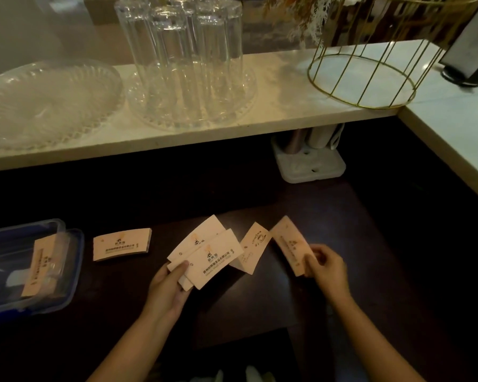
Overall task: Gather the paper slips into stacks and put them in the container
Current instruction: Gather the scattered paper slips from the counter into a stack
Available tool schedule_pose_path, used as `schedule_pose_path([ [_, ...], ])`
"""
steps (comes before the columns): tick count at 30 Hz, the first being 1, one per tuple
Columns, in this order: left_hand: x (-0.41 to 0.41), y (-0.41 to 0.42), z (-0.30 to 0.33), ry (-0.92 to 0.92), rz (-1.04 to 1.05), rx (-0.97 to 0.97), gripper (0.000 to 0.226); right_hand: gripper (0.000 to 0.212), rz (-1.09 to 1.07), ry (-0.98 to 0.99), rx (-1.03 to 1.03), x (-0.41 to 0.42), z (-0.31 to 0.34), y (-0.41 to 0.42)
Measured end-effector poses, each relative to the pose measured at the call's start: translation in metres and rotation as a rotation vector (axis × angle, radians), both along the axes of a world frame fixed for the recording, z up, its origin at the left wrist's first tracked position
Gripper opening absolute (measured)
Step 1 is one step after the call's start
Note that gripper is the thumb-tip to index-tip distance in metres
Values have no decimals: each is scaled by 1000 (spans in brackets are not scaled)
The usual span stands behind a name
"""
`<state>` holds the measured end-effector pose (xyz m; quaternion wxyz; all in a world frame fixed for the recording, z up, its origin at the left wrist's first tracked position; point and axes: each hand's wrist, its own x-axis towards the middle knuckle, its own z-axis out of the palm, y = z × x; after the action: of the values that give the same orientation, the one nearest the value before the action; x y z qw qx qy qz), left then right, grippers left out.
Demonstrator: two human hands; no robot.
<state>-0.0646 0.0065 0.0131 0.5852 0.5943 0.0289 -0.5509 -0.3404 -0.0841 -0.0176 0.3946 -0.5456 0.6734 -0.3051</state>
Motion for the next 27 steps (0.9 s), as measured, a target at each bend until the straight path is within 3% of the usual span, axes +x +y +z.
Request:
schedule_pose_path([
  [2, 0, -1, 2, -1, -9, -14, 19, 16, 2, -322, 104, 16, 13, 6],
  [4, -1, -1, 4, -3, -23, -32, 21, 19, 66, -490, 175, 30, 28, 13],
  [9, -5, 1, 7, -30, -87, -111, 19, 19, 280, -462, 268, 65, 47, 18],
  [14, -6, 6, 7, -59, -121, -134, 20, 15, 419, -256, 178, 97, 38, 14],
  [18, 13, 16, 3, -93, 14, -114, 31, 42, 198, 50, -62, 93, 13, -2],
  [23, 34, 29, 0, -66, 131, -101, 35, 92, 615, 680, -45, 78, -24, -6],
  [27, 38, 36, -3, -71, 166, -99, 32, 86, 657, 841, -146, 82, -36, -4],
])
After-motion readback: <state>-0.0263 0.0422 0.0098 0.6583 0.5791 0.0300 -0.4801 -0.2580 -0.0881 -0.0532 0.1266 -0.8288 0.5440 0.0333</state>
